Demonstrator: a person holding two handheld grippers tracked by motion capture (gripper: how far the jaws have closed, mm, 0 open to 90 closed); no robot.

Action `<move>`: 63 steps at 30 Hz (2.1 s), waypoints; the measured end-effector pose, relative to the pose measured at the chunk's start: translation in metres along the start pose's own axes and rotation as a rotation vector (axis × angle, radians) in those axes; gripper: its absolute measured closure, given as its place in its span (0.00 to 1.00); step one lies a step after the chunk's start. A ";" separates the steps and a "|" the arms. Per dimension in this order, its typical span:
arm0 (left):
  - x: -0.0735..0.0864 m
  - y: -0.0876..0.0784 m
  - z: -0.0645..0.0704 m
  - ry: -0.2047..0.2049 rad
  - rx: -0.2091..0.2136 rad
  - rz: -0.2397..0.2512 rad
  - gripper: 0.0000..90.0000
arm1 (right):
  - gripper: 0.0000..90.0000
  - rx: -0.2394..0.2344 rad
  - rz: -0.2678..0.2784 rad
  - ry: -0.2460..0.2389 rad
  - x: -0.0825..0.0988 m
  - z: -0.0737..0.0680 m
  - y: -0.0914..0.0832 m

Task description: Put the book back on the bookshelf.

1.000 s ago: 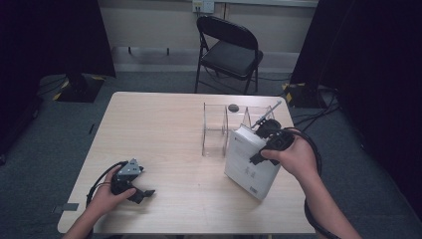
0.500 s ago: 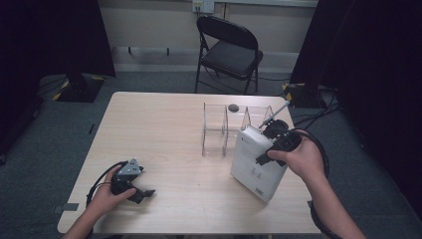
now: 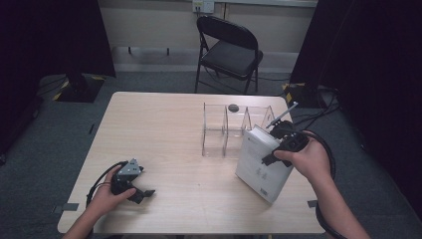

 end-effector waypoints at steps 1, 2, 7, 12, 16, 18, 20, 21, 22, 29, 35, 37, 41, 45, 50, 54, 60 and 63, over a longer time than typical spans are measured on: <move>0.000 0.000 0.000 0.000 0.000 0.000 0.00 | 0.58 0.000 0.000 0.009 0.001 0.001 -0.001; 0.000 0.000 0.000 0.000 0.000 0.000 0.00 | 0.58 0.000 0.003 0.010 0.002 0.003 -0.002; 0.000 0.000 0.000 0.000 -0.001 -0.001 0.00 | 0.58 0.016 -0.002 0.021 0.006 0.009 -0.005; 0.000 0.000 0.000 0.000 0.000 0.000 0.00 | 0.58 0.024 0.000 0.043 0.010 0.014 -0.008; 0.000 0.000 0.000 0.000 0.000 0.000 0.00 | 0.58 0.028 0.001 0.059 0.012 0.017 -0.010; 0.000 0.000 0.000 0.000 0.000 -0.001 0.00 | 0.58 0.024 0.002 0.064 0.013 0.020 -0.011; 0.000 0.000 0.000 0.000 0.000 0.000 0.00 | 0.58 0.019 0.008 0.079 0.015 0.022 -0.011; 0.000 0.000 0.000 0.000 0.000 0.000 0.00 | 0.58 0.020 0.007 0.083 0.015 0.023 -0.012; 0.000 0.000 0.000 -0.001 0.000 -0.001 0.00 | 0.58 0.023 0.008 0.091 0.016 0.026 -0.012; 0.000 0.000 0.000 0.000 0.000 0.000 0.00 | 0.58 0.043 0.007 0.116 0.019 0.034 -0.014; 0.000 0.000 0.000 0.000 0.000 0.001 0.00 | 0.58 0.039 0.009 0.140 0.019 0.038 -0.015; 0.000 0.000 0.000 0.000 0.000 0.000 0.00 | 0.58 0.045 0.011 0.148 0.019 0.040 -0.015; 0.000 0.000 0.000 -0.001 0.000 0.001 0.00 | 0.58 0.065 0.001 0.161 0.018 0.042 -0.015; 0.000 0.000 0.000 -0.002 0.001 0.002 0.00 | 0.58 0.068 0.000 0.189 0.016 0.044 -0.015; 0.000 0.000 0.000 -0.002 0.001 0.002 0.00 | 0.58 0.069 -0.003 0.195 0.013 0.046 -0.016; 0.000 0.000 0.000 -0.002 0.001 0.002 0.00 | 0.58 0.075 -0.010 0.196 0.009 0.048 -0.015; 0.000 0.000 0.000 0.000 0.002 0.001 0.00 | 0.58 0.076 -0.010 0.210 0.005 0.049 -0.014; 0.000 0.000 0.000 -0.003 0.001 0.002 0.00 | 0.58 0.080 -0.016 0.208 0.003 0.050 -0.013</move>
Point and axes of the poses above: each handheld gripper's, and its own axes: y roughly forward along the jaws, x roughly out of its underside, z roughly to its right, the point moved 7 cm from there along y, roughly forward along the jaws, and after that the axes turned 3 degrees about -x, right-handed, at the moved point
